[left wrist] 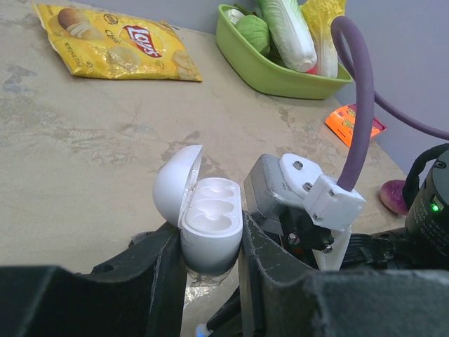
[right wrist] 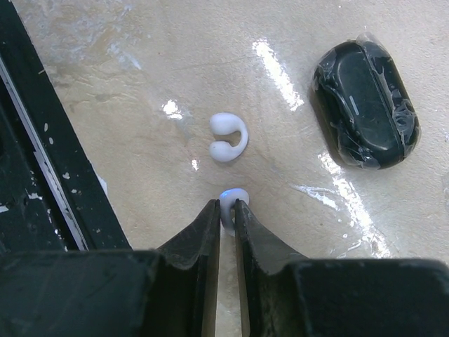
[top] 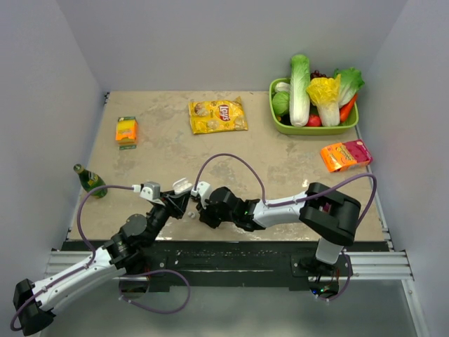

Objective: Insert the wireless bluetooth earbuds into the charging case
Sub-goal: Pick up the earbud from the center of the board, then place the earbud in the charging case.

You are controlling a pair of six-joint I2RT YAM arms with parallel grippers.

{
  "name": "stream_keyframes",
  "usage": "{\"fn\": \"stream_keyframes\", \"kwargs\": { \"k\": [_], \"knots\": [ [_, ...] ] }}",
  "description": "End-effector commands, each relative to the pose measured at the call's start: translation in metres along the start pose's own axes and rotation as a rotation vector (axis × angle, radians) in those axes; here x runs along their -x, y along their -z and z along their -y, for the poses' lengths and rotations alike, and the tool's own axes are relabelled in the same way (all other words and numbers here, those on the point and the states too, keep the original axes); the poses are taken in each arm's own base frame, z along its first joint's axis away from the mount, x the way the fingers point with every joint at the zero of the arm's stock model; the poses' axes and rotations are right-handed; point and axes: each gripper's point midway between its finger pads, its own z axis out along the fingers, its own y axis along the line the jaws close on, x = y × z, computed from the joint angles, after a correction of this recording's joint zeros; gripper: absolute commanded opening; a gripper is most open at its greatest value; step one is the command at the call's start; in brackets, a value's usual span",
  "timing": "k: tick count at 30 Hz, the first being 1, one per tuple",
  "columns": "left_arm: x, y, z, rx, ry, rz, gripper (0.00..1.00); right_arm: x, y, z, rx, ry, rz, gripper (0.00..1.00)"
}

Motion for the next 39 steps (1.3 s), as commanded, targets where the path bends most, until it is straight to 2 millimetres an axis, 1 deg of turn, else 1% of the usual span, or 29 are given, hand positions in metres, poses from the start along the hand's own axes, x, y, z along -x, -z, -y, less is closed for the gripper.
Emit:
{"fn": "stream_keyframes", "kwargs": {
  "k": [1, 3, 4, 5, 8, 12, 13, 15, 17, 19, 20, 21, 22, 23, 24, 26, 27, 28, 29, 30, 31, 32, 33, 34, 35, 36, 37, 38, 39],
  "knots": [
    [-0.002, 0.0, 0.0, -0.013, 0.011, 0.017, 0.0, -0.006, 0.001, 0.004, -0.026, 0.005, -0.02, 0.14],
    [-0.002, -0.001, 0.0, -0.013, 0.01, 0.015, 0.0, -0.007, 0.0, 0.005, -0.028, 0.004, -0.023, 0.09],
    [-0.002, -0.001, 0.0, -0.013, 0.011, 0.017, 0.0, -0.007, 0.0, 0.004, -0.025, 0.006, -0.022, 0.03],
    [-0.002, -0.001, 0.0, -0.013, 0.011, 0.017, 0.0, -0.008, 0.0, 0.005, -0.027, 0.003, -0.025, 0.0],
    [-0.002, -0.001, 0.0, -0.013, 0.011, 0.017, 0.0, -0.007, 0.003, 0.007, -0.04, -0.005, -0.02, 0.0],
    [-0.003, -0.002, 0.001, -0.013, 0.009, 0.017, 0.0, -0.003, 0.014, 0.009, -0.058, -0.012, -0.008, 0.0],
    [-0.002, -0.003, 0.002, -0.017, 0.011, 0.022, 0.0, 0.004, 0.02, 0.007, -0.055, -0.016, 0.013, 0.0],
    [-0.003, -0.004, 0.002, -0.016, 0.004, 0.015, 0.0, 0.005, 0.028, 0.009, -0.065, -0.02, 0.018, 0.0],
    [-0.004, -0.005, 0.003, -0.018, 0.002, 0.013, 0.0, 0.015, 0.038, 0.008, -0.065, -0.026, 0.05, 0.0],
    [-0.003, -0.006, 0.004, -0.022, 0.004, 0.019, 0.0, 0.013, 0.046, 0.009, -0.074, -0.03, 0.046, 0.0],
    [-0.003, -0.007, 0.004, -0.021, 0.001, 0.016, 0.0, 0.021, 0.053, 0.007, -0.067, -0.033, 0.071, 0.0],
    [-0.002, -0.007, 0.005, -0.021, -0.002, 0.019, 0.0, 0.018, 0.059, 0.008, -0.074, -0.036, 0.061, 0.0],
    [-0.001, -0.008, 0.005, -0.023, -0.001, 0.024, 0.0, 0.022, 0.065, 0.011, -0.092, -0.045, 0.076, 0.0],
    [-0.001, -0.009, 0.005, -0.02, -0.008, 0.021, 0.0, 0.037, 0.079, 0.01, -0.096, -0.052, 0.123, 0.0],
    [0.002, -0.009, 0.006, -0.022, -0.013, 0.026, 0.0, 0.037, 0.089, 0.013, -0.113, -0.055, 0.116, 0.0],
    [0.004, -0.011, 0.008, -0.025, -0.02, 0.03, 0.0, 0.05, 0.108, 0.02, -0.164, -0.062, 0.154, 0.0],
    [0.008, -0.012, 0.01, -0.031, -0.022, 0.042, 0.0, 0.065, 0.13, 0.019, -0.172, -0.068, 0.192, 0.0],
    [0.009, -0.013, 0.012, -0.037, -0.027, 0.043, 0.0, 0.071, 0.14, 0.02, -0.182, -0.066, 0.21, 0.0],
    [0.007, -0.014, 0.016, -0.055, -0.035, 0.033, 0.0, 0.08, 0.151, 0.021, -0.189, -0.064, 0.236, 0.0],
    [0.012, -0.015, 0.021, -0.077, -0.038, 0.049, 0.0, 0.094, 0.17, 0.017, -0.171, -0.06, 0.28, 0.0],
    [0.012, -0.015, 0.025, -0.098, -0.041, 0.047, 0.0, 0.102, 0.179, 0.013, -0.155, -0.034, 0.304, 0.0],
    [0.008, -0.015, 0.034, -0.152, -0.047, 0.032, 0.0, 0.11, 0.188, 0.009, -0.135, -0.019, 0.329, 0.0],
    [0.017, -0.015, 0.046, -0.211, -0.048, 0.067, 0.0, 0.117, 0.197, -0.003, -0.074, 0.005, 0.338, 0.0],
    [0.019, -0.014, 0.054, -0.256, -0.05, 0.073, 0.0, 0.124, 0.21, -0.01, -0.035, 0.028, 0.365, 0.0],
    [0.014, -0.009, 0.071, -0.359, -0.06, 0.053, 0.0, 0.127, 0.215, -0.016, -0.003, 0.041, 0.371, 0.0],
    [0.026, -0.006, 0.085, -0.429, -0.056, 0.097, 0.0, 0.129, 0.222, -0.026, 0.048, 0.064, 0.363, 0.0],
    [0.028, -0.002, 0.096, -0.486, -0.055, 0.106, 0.0, 0.13, 0.228, -0.033, 0.087, 0.087, 0.361, 0.0],
    [0.023, 0.003, 0.11, -0.578, -0.066, 0.084, 0.0, 0.13, 0.231, -0.038, 0.114, 0.1, 0.353, 0.0],
    [0.03, 0.007, 0.12, -0.628, -0.062, 0.105, 0.0, 0.128, 0.236, -0.043, 0.141, 0.108, 0.336, 0.0]
  ]
}}
